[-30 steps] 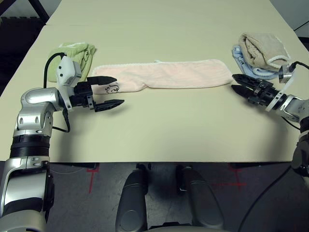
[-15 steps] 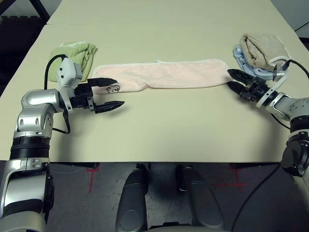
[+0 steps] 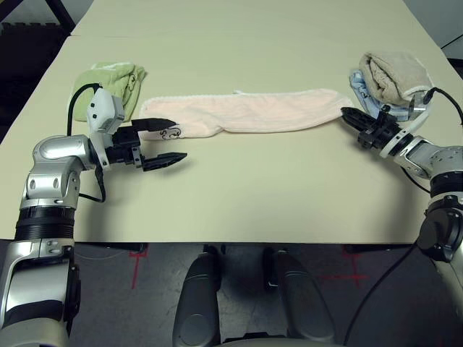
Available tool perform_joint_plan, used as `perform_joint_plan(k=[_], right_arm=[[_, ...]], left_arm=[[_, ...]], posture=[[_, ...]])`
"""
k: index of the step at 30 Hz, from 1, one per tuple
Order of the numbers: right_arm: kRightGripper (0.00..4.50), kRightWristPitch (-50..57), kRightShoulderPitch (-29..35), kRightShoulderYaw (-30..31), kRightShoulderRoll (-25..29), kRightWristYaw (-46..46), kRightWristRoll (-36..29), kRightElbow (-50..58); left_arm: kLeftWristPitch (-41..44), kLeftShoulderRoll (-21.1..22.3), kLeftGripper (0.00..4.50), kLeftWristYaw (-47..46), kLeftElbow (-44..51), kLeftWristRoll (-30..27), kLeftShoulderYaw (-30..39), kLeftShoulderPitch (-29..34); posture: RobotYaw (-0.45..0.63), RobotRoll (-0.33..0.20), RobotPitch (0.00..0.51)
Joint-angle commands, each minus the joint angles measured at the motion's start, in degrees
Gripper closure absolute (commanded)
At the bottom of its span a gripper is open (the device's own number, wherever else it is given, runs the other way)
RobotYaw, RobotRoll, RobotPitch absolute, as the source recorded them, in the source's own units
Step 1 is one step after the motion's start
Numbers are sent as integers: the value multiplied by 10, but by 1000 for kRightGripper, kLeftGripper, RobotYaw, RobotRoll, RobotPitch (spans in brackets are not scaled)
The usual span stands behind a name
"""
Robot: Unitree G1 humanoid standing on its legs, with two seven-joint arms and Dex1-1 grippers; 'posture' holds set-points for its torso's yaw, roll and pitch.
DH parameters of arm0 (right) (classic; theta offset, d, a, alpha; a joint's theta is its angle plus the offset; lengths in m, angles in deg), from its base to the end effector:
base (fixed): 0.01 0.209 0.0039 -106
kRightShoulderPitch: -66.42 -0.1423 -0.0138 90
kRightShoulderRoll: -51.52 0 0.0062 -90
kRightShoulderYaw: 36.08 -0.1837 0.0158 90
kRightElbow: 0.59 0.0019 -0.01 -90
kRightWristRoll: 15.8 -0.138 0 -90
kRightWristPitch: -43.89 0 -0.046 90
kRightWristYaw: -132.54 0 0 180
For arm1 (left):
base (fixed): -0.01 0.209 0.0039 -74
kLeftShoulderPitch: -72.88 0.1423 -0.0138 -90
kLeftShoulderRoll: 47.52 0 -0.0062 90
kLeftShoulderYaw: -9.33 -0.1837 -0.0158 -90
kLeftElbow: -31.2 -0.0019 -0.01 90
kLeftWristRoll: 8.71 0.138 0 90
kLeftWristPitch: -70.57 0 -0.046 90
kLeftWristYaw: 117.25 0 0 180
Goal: Fold the towel and set it aside.
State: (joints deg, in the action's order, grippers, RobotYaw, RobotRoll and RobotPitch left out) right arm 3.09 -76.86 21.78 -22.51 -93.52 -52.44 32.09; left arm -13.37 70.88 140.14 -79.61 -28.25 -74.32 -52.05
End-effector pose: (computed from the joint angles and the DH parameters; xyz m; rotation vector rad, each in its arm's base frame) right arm 0.3186 -0.2953 0.1446 0.9742 0.2009 0.5661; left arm 0.2854 0.3032 0.2059 0.4216 0.0003 -1.0854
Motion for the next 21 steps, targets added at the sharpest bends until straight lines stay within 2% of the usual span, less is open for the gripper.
perform_joint_plan(k=[1, 9, 15, 21], right_arm=[[4468, 29, 30, 6, 21, 0, 3, 1], [4468, 119, 101, 20, 63, -30, -12, 92], [4468, 155, 153, -6, 73, -6, -41, 157], [4468, 162, 167, -23, 72, 16, -62, 187]], left_arm=[[1, 6, 0, 5, 8, -3, -4, 9], [-5, 4, 0, 9, -3, -1, -5, 4], [-11, 2, 0, 12, -13, 0, -7, -1], [-14, 1, 0, 15, -20, 2, -10, -9]], posture=[[-42, 0, 244], [-51, 0, 243], [-65, 0, 243], [-70, 0, 238]])
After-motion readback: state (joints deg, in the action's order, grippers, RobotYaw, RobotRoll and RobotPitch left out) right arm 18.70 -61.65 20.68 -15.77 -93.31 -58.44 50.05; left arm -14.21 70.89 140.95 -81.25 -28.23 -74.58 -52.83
